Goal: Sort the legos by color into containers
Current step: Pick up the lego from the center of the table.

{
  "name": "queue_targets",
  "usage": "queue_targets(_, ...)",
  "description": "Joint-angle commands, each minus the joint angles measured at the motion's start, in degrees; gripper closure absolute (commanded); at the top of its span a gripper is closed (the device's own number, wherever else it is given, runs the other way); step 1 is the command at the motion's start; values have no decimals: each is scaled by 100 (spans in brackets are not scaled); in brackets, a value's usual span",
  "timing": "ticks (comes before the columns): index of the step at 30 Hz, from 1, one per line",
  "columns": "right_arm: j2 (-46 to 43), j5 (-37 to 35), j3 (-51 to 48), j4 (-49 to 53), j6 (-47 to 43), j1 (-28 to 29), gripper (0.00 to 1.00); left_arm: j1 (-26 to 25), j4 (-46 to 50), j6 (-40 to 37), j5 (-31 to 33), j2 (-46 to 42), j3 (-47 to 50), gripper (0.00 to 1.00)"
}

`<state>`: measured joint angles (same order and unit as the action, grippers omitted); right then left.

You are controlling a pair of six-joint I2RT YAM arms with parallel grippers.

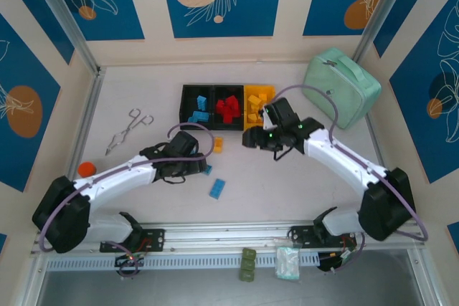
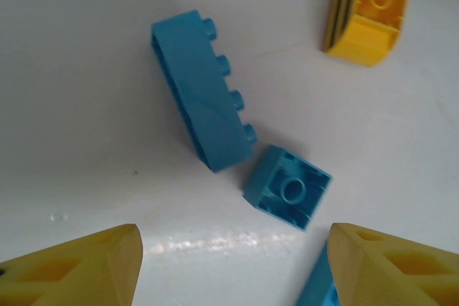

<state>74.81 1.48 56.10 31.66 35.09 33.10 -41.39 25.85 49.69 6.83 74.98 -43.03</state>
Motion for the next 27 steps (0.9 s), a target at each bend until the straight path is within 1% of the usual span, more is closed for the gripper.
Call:
queue_targets(1, -591, 474, -559, -442, -130, 299, 39, 93, 150, 41, 463, 330, -328, 32)
queue_targets(5, -1214, 557, -1294, -724, 167, 561, 39, 133, 140, 30, 720, 673, -512, 32)
queue_targets(8, -1443, 565, -1615, -838, 402, 651, 39, 165, 84, 32, 833, 914, -587, 31)
queue_targets(14, -1470, 539, -1755, -948, 571, 855, 39, 192, 22, 6, 999, 1440, -801, 32)
queue_targets(18, -1336, 461, -1714, -973, 553, 1010, 39, 229, -148, -47, 1029, 1693, -842, 37)
queue_targets(22, -1164, 364, -1660, -958, 543, 1159, 39, 253, -166, -141, 1031, 1886, -966, 49)
queue_targets(27, -1053, 307, -1620, -1023, 570, 1227, 39, 289, -167, -299, 1032, 1957, -1030, 72)
